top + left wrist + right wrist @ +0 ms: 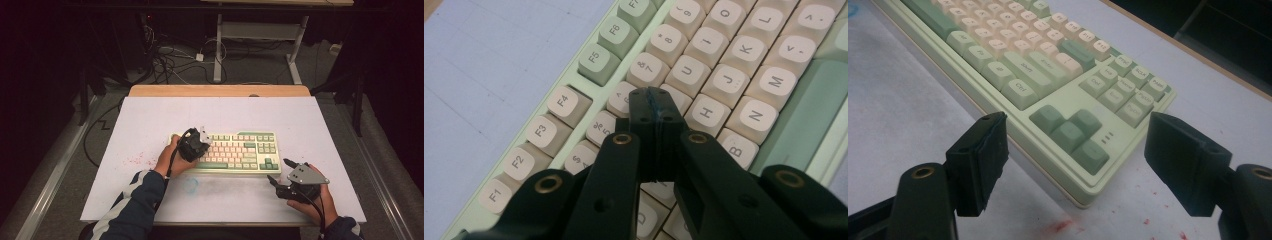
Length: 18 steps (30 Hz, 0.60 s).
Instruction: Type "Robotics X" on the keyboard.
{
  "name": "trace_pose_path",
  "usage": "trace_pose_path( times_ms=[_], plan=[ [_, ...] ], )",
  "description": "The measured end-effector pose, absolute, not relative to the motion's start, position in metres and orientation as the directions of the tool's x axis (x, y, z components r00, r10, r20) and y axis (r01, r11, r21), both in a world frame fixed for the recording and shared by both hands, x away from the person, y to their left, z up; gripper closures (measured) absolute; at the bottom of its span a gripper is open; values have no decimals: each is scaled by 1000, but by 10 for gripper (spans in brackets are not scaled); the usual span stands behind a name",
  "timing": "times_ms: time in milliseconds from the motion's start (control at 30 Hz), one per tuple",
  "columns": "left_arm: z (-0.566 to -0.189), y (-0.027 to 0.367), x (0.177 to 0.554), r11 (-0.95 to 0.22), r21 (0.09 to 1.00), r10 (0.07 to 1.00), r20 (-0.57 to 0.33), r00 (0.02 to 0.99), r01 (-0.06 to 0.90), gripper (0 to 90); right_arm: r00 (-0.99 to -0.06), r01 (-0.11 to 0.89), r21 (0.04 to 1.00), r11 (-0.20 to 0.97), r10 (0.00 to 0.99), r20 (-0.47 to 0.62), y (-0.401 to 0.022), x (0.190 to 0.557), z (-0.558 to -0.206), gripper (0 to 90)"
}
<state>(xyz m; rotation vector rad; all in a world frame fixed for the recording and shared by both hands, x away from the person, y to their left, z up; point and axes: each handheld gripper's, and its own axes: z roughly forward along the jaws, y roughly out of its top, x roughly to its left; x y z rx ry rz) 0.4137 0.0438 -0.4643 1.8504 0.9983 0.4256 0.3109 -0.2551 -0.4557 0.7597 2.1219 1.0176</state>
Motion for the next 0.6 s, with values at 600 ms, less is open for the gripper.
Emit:
trace_pose_path(
  times_ms=[600],
  plan=[
    [-451, 53, 409, -161, 901, 781, -134, 610, 403, 824, -612, 210, 824, 527, 728, -310, -256, 310, -454, 263]
  ],
)
